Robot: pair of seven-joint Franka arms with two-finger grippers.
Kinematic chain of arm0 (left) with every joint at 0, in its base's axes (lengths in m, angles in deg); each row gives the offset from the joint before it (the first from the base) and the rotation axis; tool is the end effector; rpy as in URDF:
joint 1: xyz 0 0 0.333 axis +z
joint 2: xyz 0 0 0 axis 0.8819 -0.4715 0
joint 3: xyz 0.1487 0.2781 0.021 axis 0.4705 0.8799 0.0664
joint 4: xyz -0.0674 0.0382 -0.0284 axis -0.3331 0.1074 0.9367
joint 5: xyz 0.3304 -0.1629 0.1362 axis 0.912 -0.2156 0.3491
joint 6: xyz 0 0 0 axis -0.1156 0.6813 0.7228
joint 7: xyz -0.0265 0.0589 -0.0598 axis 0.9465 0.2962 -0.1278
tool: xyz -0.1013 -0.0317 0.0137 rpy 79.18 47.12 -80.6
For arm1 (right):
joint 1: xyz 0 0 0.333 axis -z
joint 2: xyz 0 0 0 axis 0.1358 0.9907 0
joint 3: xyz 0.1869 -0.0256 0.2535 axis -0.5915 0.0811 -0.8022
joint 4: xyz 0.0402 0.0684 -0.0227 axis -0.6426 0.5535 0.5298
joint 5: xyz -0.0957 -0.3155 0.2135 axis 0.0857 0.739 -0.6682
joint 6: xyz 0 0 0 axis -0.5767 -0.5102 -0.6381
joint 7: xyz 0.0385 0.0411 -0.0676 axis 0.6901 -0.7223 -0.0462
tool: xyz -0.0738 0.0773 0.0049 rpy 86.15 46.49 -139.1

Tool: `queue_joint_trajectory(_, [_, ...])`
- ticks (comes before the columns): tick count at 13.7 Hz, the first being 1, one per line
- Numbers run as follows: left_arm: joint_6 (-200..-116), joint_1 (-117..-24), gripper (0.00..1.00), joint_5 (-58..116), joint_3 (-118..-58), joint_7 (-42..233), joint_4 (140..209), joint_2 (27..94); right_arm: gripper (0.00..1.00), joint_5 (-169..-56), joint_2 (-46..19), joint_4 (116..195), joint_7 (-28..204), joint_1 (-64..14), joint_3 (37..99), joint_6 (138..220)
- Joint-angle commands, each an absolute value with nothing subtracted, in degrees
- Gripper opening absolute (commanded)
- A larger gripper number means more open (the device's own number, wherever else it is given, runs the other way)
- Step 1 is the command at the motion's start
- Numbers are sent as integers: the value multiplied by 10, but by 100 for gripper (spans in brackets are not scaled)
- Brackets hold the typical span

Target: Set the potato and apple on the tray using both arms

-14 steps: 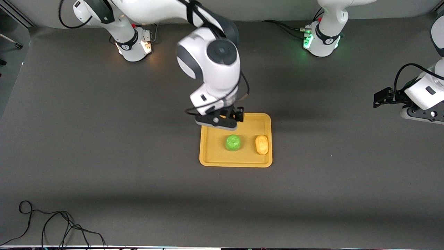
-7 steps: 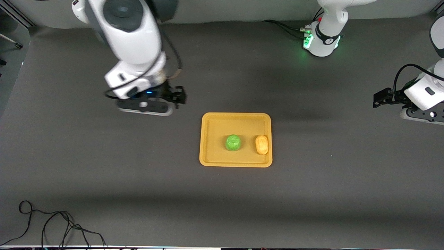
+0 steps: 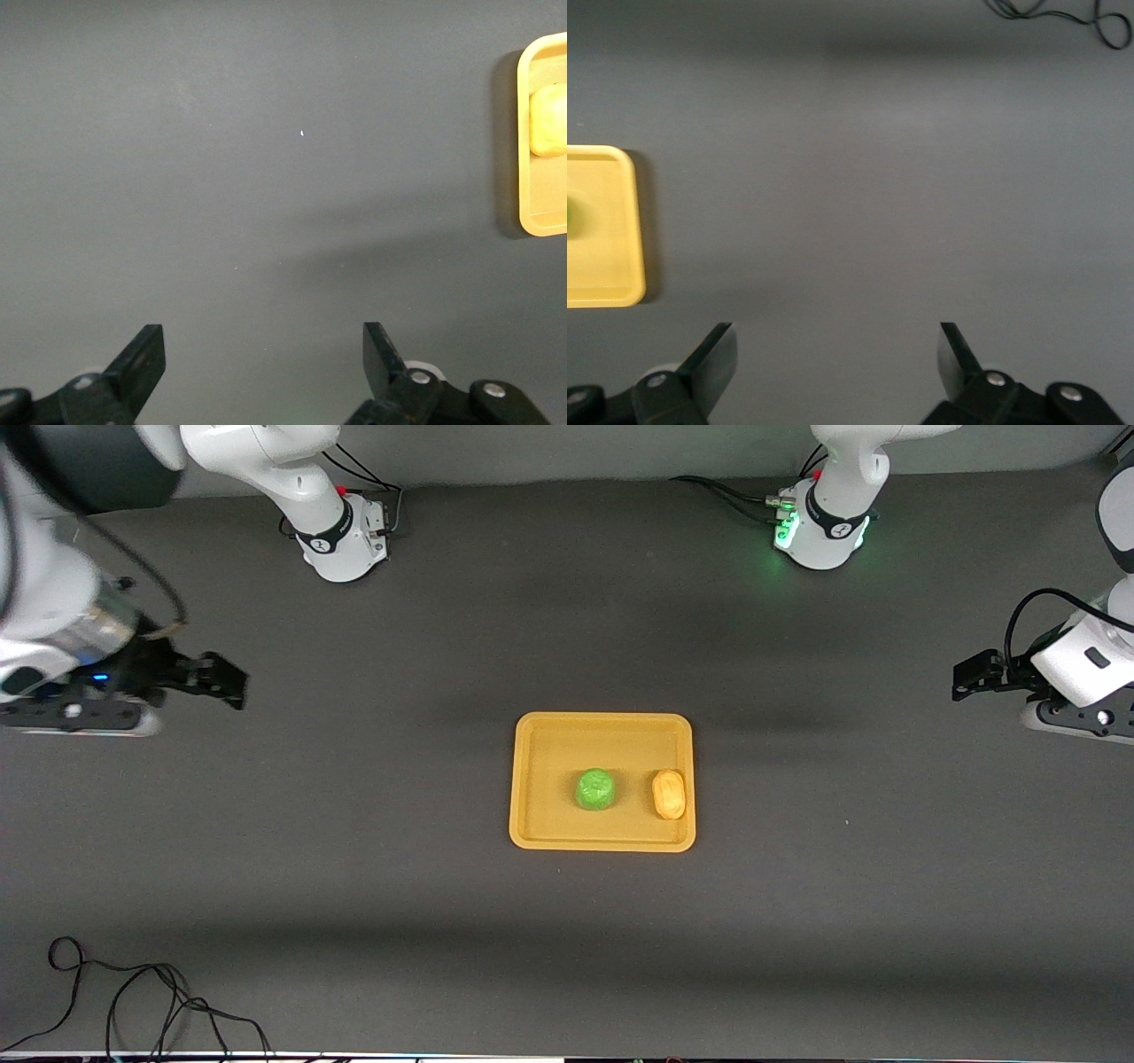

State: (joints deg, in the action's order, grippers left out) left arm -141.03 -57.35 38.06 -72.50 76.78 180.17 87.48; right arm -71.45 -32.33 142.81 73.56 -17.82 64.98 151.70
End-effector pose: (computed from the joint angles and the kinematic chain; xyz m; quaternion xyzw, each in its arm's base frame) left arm 0.5478 0.0179 0.5243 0.9952 -0.0916 -0.0355 0.0027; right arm 0.5702 0.0690 0.6133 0.9990 -0.0180 -0.0129 0.0395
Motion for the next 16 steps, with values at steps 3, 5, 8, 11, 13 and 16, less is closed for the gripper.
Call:
queue_joint_trajectory(3, [-1412, -576, 99, 385, -723, 767, 1796, 872, 100, -756, -349, 1468, 839, -83, 642, 1545])
queue_joint_trajectory(5, [-1412, -576, 99, 385, -724, 767, 1795, 873, 100, -758, -356, 1486, 839, -77, 644, 1557])
queue_joint_trajectory(8, [-1412, -577, 99, 385, -723, 767, 1795, 873, 100, -758, -357, 1486, 839, -80, 647, 1555])
queue_joint_trajectory(11, [-1412, -578, 99, 385, -724, 768, 1795, 873, 100, -752, -350, 1477, 834, -83, 645, 1552])
queue_joint_trajectory(13, [-1412, -578, 99, 385, -724, 768, 1795, 873, 100, -752, -348, 1477, 831, -83, 645, 1551])
queue_joint_trajectory(16, [-1415, -579, 99, 384, -724, 768, 1795, 872, 100, -754, -346, 1477, 830, -82, 646, 1551])
